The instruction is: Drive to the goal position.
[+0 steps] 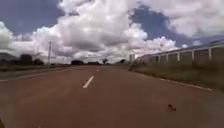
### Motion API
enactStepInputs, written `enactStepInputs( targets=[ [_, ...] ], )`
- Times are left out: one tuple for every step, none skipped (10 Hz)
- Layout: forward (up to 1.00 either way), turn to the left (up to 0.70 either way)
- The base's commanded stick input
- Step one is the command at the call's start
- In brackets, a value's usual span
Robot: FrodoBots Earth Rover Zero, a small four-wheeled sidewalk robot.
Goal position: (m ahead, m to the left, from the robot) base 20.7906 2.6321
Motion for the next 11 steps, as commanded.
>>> enactStepInputs(
  targets=[
    [1.00,0.00],
    [1.00,0.00],
    [1.00,0.00],
    [1.00,0.00],
    [1.00,0.00],
    [1.00,0.00],
    [1.00,0.00],
    [1.00,0.00],
    [1.00,0.00],
    [1.00,0.00],
    [1.00,0.00]
  ],
)
